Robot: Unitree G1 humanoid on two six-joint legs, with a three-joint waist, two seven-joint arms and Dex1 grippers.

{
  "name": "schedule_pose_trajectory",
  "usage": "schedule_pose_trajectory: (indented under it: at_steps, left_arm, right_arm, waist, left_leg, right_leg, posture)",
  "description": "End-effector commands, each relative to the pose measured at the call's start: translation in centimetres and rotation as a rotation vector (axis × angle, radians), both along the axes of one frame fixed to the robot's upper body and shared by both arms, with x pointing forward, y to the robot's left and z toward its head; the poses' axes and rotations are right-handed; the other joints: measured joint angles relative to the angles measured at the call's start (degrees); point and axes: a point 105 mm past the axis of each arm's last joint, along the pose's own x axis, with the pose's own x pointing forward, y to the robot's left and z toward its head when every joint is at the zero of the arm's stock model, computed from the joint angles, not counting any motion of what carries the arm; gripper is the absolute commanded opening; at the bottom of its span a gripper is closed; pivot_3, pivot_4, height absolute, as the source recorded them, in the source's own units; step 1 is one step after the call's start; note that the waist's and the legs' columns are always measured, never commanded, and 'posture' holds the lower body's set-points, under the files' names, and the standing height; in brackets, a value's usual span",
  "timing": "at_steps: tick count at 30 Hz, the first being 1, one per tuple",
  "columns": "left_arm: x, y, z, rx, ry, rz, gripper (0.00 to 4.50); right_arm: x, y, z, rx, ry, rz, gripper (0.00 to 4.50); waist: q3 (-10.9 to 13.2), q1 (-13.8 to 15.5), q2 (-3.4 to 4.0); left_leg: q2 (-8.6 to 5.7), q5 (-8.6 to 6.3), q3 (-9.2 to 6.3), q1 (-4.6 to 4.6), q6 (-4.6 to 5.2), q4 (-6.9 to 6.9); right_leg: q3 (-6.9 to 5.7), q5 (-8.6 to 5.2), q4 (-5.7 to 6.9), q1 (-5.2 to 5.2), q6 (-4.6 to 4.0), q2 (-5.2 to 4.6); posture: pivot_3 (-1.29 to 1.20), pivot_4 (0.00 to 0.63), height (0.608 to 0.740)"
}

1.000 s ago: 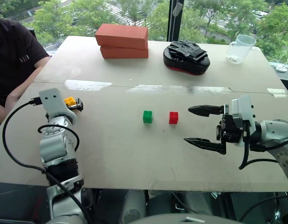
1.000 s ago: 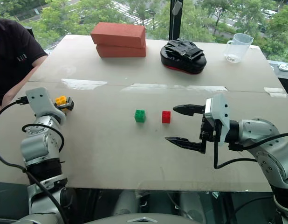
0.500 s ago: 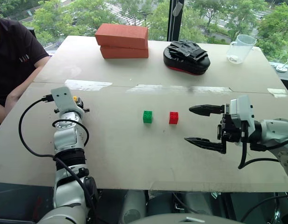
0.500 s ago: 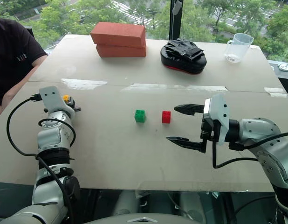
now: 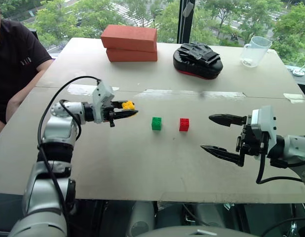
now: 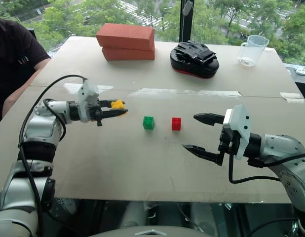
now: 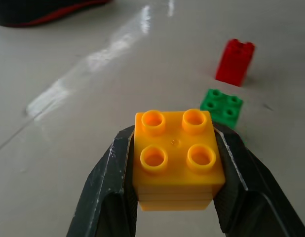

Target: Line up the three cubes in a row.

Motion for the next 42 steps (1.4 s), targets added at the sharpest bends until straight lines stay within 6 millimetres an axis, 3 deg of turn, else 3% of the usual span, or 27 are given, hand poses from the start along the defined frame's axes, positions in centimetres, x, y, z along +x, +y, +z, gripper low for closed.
schedule_pose_trajectory:
  at_steps: [1, 9, 25, 42]
  left_arm:
    - [-0.1, -0.1, 0.2, 0.111, -0.009, -0.139, 1.33]
    - [0.4, 0.2, -0.9, 0.215, 0.013, -0.171, 1.33]
    - [0.0, 1.3, -2.5, 0.252, 0.028, -0.159, 1.33]
    - [0.5, -0.1, -2.7, 0.205, 0.002, -0.176, 1.33]
  right_arm:
    - [-0.5, -0.2, 0.8, 0.016, -0.046, -0.018, 4.50]
    - [-0.9, -1.6, -0.2, -0.006, -0.015, -0.081, 4.50]
    - [-1.3, -1.8, -0.2, -0.011, -0.021, -0.083, 4.50]
    - [-1.8, -2.2, -0.1, -0.021, -0.024, -0.103, 4.50]
  waist:
    - [0.0, 0.0, 0.00]
    - [0.0, -0.2, 0.00]
    - [0.0, -0.1, 0.00]
    - [0.0, -0.1, -0.01]
  left_leg:
    - [-0.01, 0.00, 0.00, -0.01, 0.00, 0.00]
    - [-0.01, -0.01, 0.09, -0.07, 0.02, -0.02]
    - [-0.01, -0.01, 0.02, -0.09, 0.03, -0.01]
    - [-0.02, -0.01, 0.01, -0.07, 0.03, 0.02]
  right_leg:
    - [-0.01, -0.02, 0.00, 0.00, 0.07, 0.09]
    - [0.15, -0.05, -0.01, -0.08, 0.26, 0.19]
    - [0.21, -0.10, 0.00, -0.09, 0.29, 0.16]
    - [0.19, -0.08, 0.03, -0.08, 0.31, 0.21]
  posture:
    - [0.00, 0.150, 0.740]
    - [0.00, 0.150, 0.740]
    - [0.00, 0.150, 0.740]
    - [0.00, 0.150, 0.740]
